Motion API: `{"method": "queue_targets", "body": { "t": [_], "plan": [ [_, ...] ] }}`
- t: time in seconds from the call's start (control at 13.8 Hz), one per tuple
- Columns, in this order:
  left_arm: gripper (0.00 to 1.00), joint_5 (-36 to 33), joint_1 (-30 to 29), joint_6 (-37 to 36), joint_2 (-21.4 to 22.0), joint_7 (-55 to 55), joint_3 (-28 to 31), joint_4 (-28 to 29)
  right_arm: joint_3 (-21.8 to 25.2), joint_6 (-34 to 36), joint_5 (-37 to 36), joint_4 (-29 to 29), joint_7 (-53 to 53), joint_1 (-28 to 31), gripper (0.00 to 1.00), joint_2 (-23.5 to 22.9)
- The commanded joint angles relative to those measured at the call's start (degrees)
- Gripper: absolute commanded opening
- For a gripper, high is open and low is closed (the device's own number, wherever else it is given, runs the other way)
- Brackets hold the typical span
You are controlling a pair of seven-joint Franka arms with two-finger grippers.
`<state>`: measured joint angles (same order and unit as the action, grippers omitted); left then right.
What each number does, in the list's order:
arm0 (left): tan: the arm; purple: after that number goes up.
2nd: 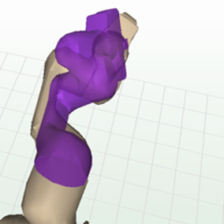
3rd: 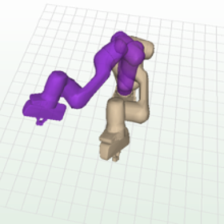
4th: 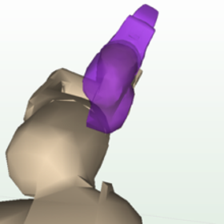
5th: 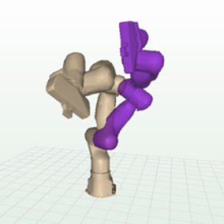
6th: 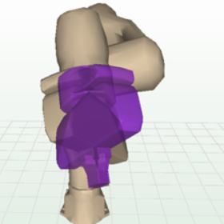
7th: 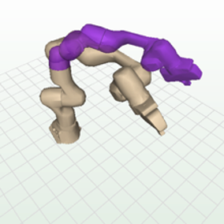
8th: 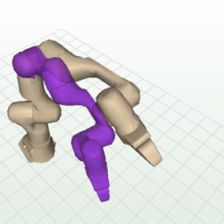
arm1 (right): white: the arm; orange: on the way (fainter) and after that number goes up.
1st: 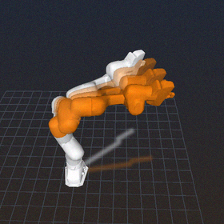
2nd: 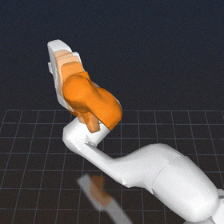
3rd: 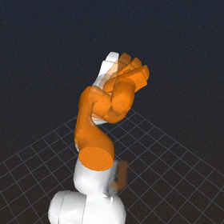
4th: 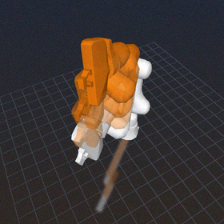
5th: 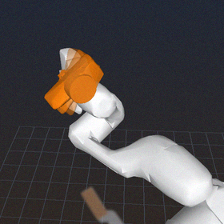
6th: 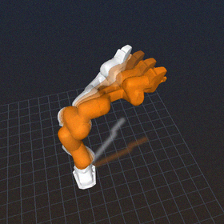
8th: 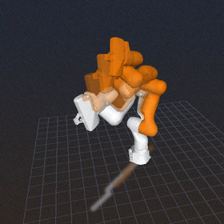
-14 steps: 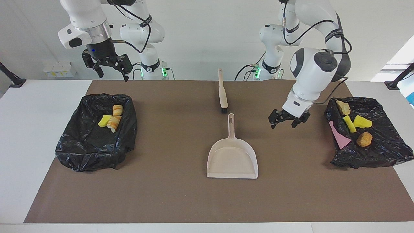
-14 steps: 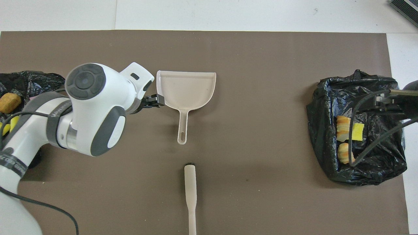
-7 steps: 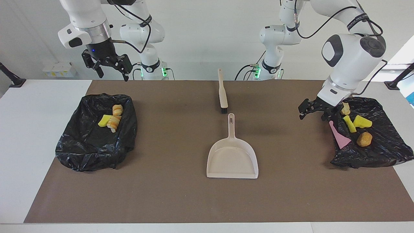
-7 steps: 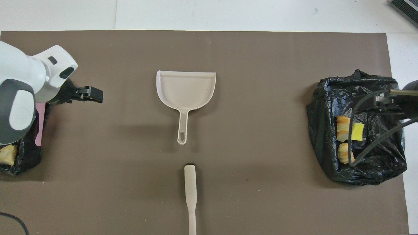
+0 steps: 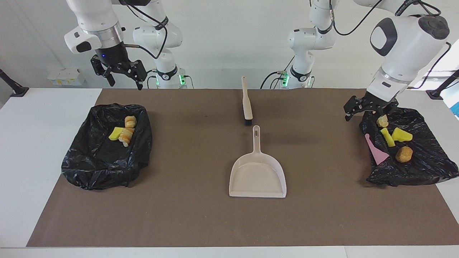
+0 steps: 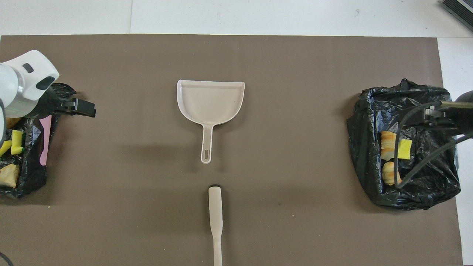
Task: Sweep and dump trash in bin
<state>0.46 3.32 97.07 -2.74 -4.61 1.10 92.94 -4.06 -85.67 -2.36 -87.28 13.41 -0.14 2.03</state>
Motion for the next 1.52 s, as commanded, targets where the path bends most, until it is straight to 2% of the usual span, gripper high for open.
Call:
{"method": "queue_targets", "body": {
  "t": [0.0, 0.14, 0.36, 0.58, 1.45],
  "plan": [
    [1.00, -1.69, -0.25, -4.43, 2.90, -3.46, -0.04, -1.80, -0.34, -1.26, 1.31, -1.23, -2.07, 0.66, 1.00, 0.96],
    [1.00, -1.61, -0.25, -3.65, 4.67, -4.00, -0.04, 1.36, -0.25, -1.26, 1.31, -1.23, -1.98, 0.92, 1.00, 0.96],
    [1.00, -1.08, -0.25, -4.78, 4.59, -3.04, -0.04, -0.12, -0.25, -1.26, 1.22, -1.23, -2.25, 1.10, 1.00, 0.96],
    [1.00, -1.25, -0.25, -9.52, 4.06, -3.30, 0.22, -3.98, -0.16, -1.26, 0.70, -1.23, -2.25, 1.10, 1.00, 0.96],
    [1.00, 0.59, -0.16, -10.41, 4.06, -3.30, 0.31, -4.17, -0.16, -1.17, 0.69, -1.31, -2.34, 2.07, 1.00, 0.96]
  ]
}}
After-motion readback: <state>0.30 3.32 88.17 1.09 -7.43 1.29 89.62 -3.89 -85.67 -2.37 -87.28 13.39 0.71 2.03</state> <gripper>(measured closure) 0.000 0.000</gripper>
